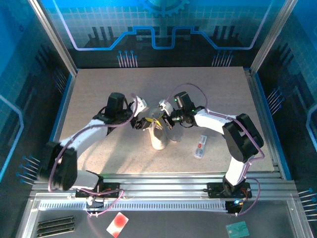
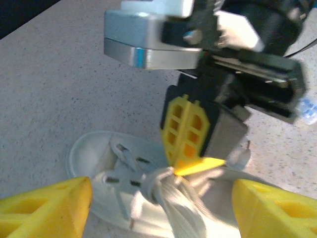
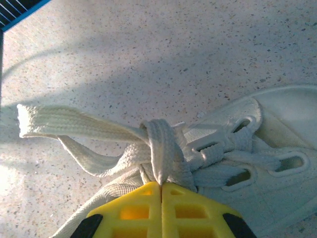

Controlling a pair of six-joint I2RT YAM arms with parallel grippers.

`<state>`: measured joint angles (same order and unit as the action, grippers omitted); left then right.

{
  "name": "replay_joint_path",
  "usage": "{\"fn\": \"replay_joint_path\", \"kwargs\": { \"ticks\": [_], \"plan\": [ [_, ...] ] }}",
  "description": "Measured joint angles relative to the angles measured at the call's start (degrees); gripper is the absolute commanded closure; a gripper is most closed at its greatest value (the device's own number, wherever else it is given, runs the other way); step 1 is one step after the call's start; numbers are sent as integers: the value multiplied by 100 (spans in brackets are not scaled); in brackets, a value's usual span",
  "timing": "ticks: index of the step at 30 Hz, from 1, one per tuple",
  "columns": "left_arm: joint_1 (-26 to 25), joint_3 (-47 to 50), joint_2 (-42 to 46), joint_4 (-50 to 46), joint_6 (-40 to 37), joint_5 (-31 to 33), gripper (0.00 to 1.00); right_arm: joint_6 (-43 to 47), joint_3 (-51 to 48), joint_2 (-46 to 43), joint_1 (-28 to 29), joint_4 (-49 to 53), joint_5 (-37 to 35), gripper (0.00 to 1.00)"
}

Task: Tie the shoes

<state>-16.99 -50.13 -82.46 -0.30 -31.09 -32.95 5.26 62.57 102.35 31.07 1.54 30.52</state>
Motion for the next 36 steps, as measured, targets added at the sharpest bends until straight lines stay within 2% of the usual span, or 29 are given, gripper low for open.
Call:
{"fn": "replay_joint_path", "kwargs": {
  "ticks": [5, 16, 22, 31, 36],
  "plan": [
    [92, -927, -1082, -503, -479, -503, 39, -184, 11, 2, -181, -35, 251, 100],
    [109, -1438, -1707, -1298, -903, -1051, 46, -295, 83, 129, -201, -33, 446, 100],
    [109, -1565, -1751, -1687, -1093, -1067, 52, -297, 87, 149, -201, -33, 442, 100],
    [31, -1751, -1858, -2208, -1453, -874, 53, -385, 92, 155, -201, -35, 439, 100],
    [-98, -1917, -2026, -2334, -1563, -769, 63, -424, 92, 155, -201, -50, 439, 100]
  ]
}}
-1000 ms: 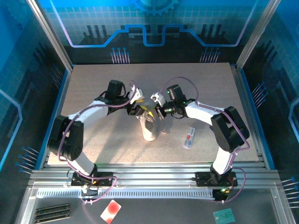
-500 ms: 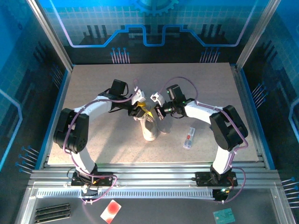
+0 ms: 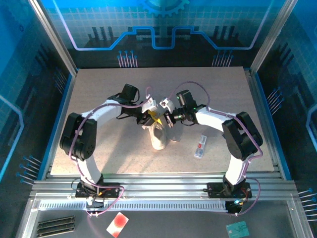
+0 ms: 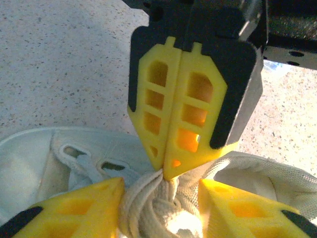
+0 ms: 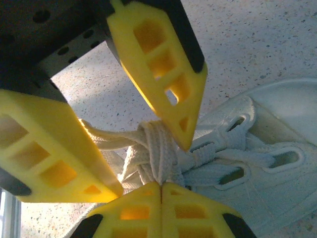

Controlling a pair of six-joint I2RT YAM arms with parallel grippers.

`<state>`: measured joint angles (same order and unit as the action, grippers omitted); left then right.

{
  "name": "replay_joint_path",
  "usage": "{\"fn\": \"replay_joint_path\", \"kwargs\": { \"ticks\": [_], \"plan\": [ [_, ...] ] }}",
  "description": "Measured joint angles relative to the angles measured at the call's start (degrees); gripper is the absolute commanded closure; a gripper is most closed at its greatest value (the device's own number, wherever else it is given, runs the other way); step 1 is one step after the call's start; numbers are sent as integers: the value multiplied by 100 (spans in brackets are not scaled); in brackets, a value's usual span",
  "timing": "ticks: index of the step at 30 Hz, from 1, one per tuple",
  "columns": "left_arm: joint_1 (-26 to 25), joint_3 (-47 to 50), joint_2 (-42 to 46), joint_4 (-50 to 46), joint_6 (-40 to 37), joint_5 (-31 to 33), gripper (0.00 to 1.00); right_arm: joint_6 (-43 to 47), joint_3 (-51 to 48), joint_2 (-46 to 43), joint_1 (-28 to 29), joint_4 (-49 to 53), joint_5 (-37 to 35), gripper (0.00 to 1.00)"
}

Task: Tie the shoes

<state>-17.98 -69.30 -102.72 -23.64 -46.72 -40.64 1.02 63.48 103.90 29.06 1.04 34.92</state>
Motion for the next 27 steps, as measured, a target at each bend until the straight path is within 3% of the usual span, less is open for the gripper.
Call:
{"fn": "replay_joint_path", "kwargs": {
  "ticks": [4, 13, 17, 27],
  "plan": [
    [-59, -129, -129, -81, -33, 79, 70, -20, 0, 0, -2, -26, -28, 100],
    [-57, -140, -142, -188, -136, 315, 71, -20, 0, 0, -4, -28, -39, 100],
    [-59, -136, -142, -170, -101, 363, 100, -20, 0, 0, -4, -37, -44, 100],
    [-264, 271, 22, 433, -15, 966, 100, -138, -127, -111, -26, -133, 4, 87]
  ]
}}
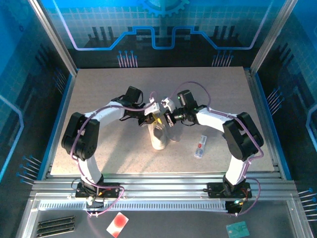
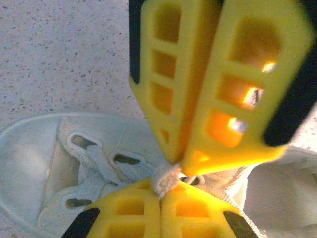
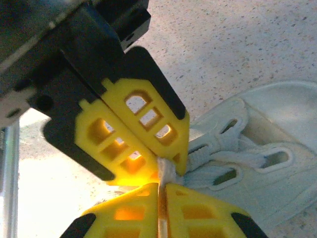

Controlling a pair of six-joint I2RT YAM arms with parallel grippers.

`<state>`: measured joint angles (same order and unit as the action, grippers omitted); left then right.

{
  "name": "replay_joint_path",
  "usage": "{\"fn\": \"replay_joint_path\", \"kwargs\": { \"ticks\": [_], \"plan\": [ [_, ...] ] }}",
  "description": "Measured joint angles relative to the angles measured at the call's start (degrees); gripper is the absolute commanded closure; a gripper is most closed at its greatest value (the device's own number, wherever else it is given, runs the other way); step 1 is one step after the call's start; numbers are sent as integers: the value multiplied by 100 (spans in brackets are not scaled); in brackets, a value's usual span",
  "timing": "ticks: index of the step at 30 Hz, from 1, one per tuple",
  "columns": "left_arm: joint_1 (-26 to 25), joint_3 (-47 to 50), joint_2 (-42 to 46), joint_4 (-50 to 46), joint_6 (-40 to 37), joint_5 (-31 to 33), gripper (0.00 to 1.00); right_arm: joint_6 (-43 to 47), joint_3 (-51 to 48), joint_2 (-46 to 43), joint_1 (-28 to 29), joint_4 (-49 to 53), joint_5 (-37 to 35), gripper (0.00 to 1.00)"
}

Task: Tie the shoes

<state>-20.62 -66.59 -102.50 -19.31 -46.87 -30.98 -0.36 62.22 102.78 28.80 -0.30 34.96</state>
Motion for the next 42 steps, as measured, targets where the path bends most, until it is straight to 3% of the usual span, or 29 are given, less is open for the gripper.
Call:
{"fn": "replay_joint_path", "kwargs": {
  "ticks": [7, 15, 21, 29, 38, 40, 42],
  "plan": [
    [-212, 651, 431, 874, 55, 638, 100, -413, -361, -361, -92, -365, 461, 75],
    [-334, 1351, 804, 1832, 177, 1025, 100, -1217, -525, -448, -538, -789, 280, 67],
    [-367, 1609, 909, 2267, 192, 1128, 100, -1759, -522, 0, -710, -1556, 656, 53],
    [-365, 1604, 909, 2262, 197, 1075, 100, -1862, -522, 573, -651, -1961, 1263, 47],
    [-350, 1488, 909, 2107, 227, 876, 100, -1473, -387, 619, -413, -1808, 1390, 48],
    [-350, 1458, 909, 2061, 240, 846, 100, -1322, -293, 643, -369, -1624, 1349, 52],
    [-334, 1445, 909, 1998, 245, 826, 100, -1207, -234, 645, -334, -1488, 1329, 65]
  ]
}}
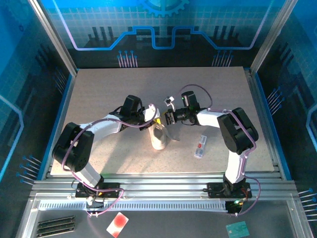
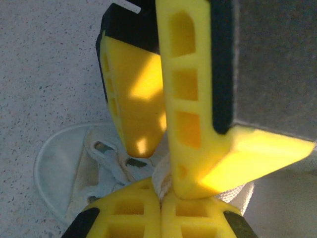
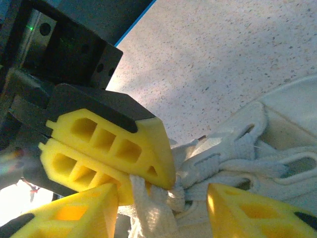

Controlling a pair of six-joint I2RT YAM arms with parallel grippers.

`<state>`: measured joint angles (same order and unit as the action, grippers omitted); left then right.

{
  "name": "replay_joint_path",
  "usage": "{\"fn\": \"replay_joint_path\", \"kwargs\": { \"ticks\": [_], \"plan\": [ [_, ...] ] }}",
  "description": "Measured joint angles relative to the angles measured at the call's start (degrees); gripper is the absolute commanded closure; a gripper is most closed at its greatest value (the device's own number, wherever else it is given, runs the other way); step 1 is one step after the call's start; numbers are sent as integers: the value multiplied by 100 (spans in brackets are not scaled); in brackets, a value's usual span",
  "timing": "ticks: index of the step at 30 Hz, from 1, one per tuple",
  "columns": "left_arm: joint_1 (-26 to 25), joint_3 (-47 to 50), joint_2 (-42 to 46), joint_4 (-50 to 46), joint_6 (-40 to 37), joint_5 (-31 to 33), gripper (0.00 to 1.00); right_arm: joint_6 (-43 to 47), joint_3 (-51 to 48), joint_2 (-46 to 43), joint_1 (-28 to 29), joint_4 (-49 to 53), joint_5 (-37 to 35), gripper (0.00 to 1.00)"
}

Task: Tie the shoes

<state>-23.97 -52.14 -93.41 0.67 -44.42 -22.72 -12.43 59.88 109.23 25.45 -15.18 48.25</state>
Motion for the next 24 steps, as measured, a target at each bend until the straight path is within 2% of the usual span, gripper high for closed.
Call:
{"fn": "replay_joint_path", "kwargs": {
  "ticks": [3, 5, 10, 14, 19, 24],
  "plan": [
    [26, -26, 0, -76, 2, -11, 100, 173, 63, 0, 44, 179, -114, 90],
    [35, -31, 0, -114, 17, -11, 96, 278, 70, 0, 68, 273, -201, 96],
    [87, -33, 39, -269, 92, -72, 66, 664, 70, -98, 164, 577, -627, 98],
    [258, -31, 293, -428, 164, -306, 50, 955, 70, -251, 225, 774, -962, 98],
    [640, -33, 638, -544, 337, -796, 46, 1255, 70, -404, 352, 940, -1325, 97],
    [802, -302, 461, -804, 516, -1248, 45, 1429, 46, -544, 463, 979, -1641, 97]
  ]
}}
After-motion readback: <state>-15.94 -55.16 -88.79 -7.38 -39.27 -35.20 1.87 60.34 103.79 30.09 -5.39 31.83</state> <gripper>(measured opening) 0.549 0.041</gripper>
